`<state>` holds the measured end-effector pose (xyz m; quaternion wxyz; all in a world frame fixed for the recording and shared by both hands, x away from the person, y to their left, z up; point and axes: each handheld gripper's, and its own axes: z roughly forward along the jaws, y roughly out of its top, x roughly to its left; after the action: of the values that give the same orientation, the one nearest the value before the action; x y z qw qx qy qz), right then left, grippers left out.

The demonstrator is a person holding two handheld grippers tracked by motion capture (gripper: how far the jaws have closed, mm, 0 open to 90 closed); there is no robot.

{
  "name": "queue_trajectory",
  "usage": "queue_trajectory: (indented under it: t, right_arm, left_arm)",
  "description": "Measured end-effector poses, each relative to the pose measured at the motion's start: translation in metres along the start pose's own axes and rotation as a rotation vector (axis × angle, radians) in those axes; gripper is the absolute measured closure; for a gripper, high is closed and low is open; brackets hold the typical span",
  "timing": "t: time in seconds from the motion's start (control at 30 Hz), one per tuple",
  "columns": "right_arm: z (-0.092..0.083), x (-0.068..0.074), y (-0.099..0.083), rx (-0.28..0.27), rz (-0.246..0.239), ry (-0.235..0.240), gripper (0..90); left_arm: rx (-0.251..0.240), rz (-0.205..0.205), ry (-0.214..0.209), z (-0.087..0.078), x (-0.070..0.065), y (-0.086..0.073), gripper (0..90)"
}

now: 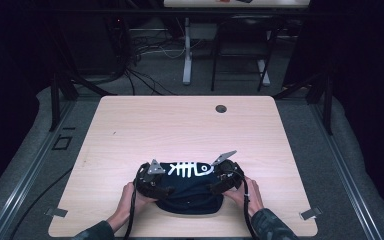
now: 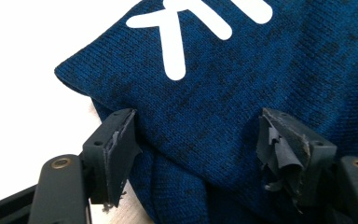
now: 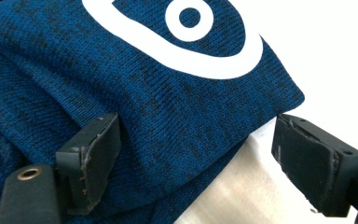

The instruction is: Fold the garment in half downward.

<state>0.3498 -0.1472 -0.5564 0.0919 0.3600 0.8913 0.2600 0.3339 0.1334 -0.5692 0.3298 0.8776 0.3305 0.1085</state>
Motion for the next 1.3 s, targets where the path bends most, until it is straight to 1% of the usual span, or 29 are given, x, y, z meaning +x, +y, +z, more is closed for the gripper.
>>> queue_trajectory:
  t: [0.13, 0.2, 0.23, 0.27, 0.3, 0.33, 0.4, 0.47, 0.5, 0.53, 0.57, 0.6, 0.63, 0.67, 0.8, 0.9, 0.93, 0.97, 1.0, 1.03, 1.07, 1.1, 1.13, 1.17, 1.2, 1.23, 1.3]
  right_arm:
    - [0.000, -0.001, 0.000, 0.006, -0.007, 0.001, 13.3]
    - [-0.001, -0.001, 0.000, -0.001, -0.006, 0.002, 12.4]
    - [-0.002, -0.001, 0.000, 0.001, -0.012, -0.003, 12.0]
    - [-0.002, -0.001, 0.001, -0.002, -0.014, -0.003, 11.4]
    - [-0.003, -0.001, 0.001, -0.001, -0.015, -0.002, 11.0]
    - [-0.004, -0.001, 0.001, -0.009, -0.012, -0.002, 10.6]
    - [-0.007, -0.002, 0.000, -0.009, -0.007, 0.001, 9.4]
    - [-0.010, -0.001, 0.000, -0.016, -0.009, -0.004, 8.0]
    - [-0.012, -0.002, -0.001, -0.009, -0.015, -0.003, 6.4]
    - [-0.015, -0.002, -0.001, -0.019, -0.010, -0.003, 5.3]
    - [-0.019, -0.003, -0.002, -0.026, -0.013, -0.002, 4.2]
    - [-0.023, -0.004, -0.003, -0.032, -0.007, 0.002, 2.9]
    - [-0.023, -0.004, -0.003, -0.032, -0.007, 0.002, 2.9]
    - [-0.031, -0.006, -0.007, -0.044, -0.001, -0.010, 1.4]
    - [-0.047, -0.015, -0.018, -0.065, 0.046, -0.028, 0.0]
    - [-0.057, -0.021, -0.029, -0.069, 0.073, -0.046, 0.0]
    - [-0.059, -0.024, -0.034, -0.063, 0.079, -0.053, 0.0]
    - [-0.061, -0.026, -0.038, -0.063, 0.091, -0.058, 0.0]
    - [-0.061, -0.026, -0.038, -0.063, 0.091, -0.058, 0.0]
    - [-0.064, -0.031, -0.048, -0.064, 0.109, -0.074, 0.0]
    - [-0.066, -0.034, -0.053, -0.050, 0.111, -0.089, 0.0]
    - [-0.067, -0.036, -0.058, -0.054, 0.128, -0.090, 0.0]
    - [-0.068, -0.038, -0.062, -0.044, 0.135, -0.102, 0.0]
    - [-0.069, -0.040, -0.066, -0.045, 0.145, -0.106, 0.0]
    - [-0.069, -0.040, -0.066, -0.045, 0.145, -0.106, 0.0]
    - [-0.070, -0.043, -0.073, -0.035, 0.154, -0.121, 0.0]
    - [-0.069, -0.045, -0.077, -0.036, 0.174, -0.132, 0.0]
  left_arm:
    - [-0.003, -0.015, 0.000, -0.001, 0.002, -0.001, 24.0]
    - [-0.006, -0.017, 0.003, -0.001, 0.003, -0.001, 20.9]
    - [-0.004, -0.018, 0.005, -0.002, 0.004, 0.000, 19.6]
    - [-0.013, -0.029, 0.013, -0.004, 0.006, -0.001, 18.5]
    - [-0.011, -0.034, 0.011, -0.005, 0.008, -0.001, 17.6]
    - [-0.016, -0.038, 0.018, -0.007, 0.009, -0.001, 16.5]
    - [-0.015, -0.047, 0.018, -0.010, 0.012, -0.002, 15.2]
    - [-0.023, -0.054, 0.027, -0.014, 0.014, -0.003, 14.7]
    - [-0.030, -0.060, 0.034, -0.016, 0.016, -0.004, 14.2]
    - [-0.030, -0.060, 0.034, -0.016, 0.016, -0.004, 13.8]
    - [-0.034, -0.063, 0.042, -0.019, 0.018, -0.005, 13.5]
    - [-0.036, -0.076, 0.060, -0.024, 0.023, -0.007, 12.0]
    - [-0.036, -0.076, 0.060, -0.024, 0.023, -0.007, 11.1]
    - [-0.034, -0.092, 0.079, -0.029, 0.028, -0.011, 10.0]
    - [-0.027, -0.127, 0.113, -0.042, 0.041, -0.020, 5.4]
    - [-0.022, -0.145, 0.144, -0.050, 0.049, -0.027, 2.5]
    - [-0.013, -0.147, 0.152, -0.053, 0.052, -0.030, 2.0]
    - [-0.015, -0.156, 0.162, -0.055, 0.056, -0.033, 0.8]
    - [-0.015, -0.156, 0.162, -0.055, 0.056, -0.033, 0.3]
    - [-0.016, -0.168, 0.170, -0.057, 0.059, -0.036, 0.1]
    - [-0.006, -0.181, 0.182, -0.061, 0.064, -0.042, 0.0]
    - [-0.006, -0.181, 0.182, -0.061, 0.064, -0.042, 0.0]
    - [-0.003, -0.190, 0.208, -0.063, 0.069, -0.049, 0.0]
    - [0.001, -0.195, 0.217, -0.063, 0.071, -0.052, 0.0]
    - [0.001, -0.195, 0.217, -0.063, 0.071, -0.052, 0.0]
    - [0.022, -0.197, 0.234, -0.064, 0.076, -0.059, 0.0]
    - [0.030, -0.217, 0.249, -0.062, 0.082, -0.066, 0.0]
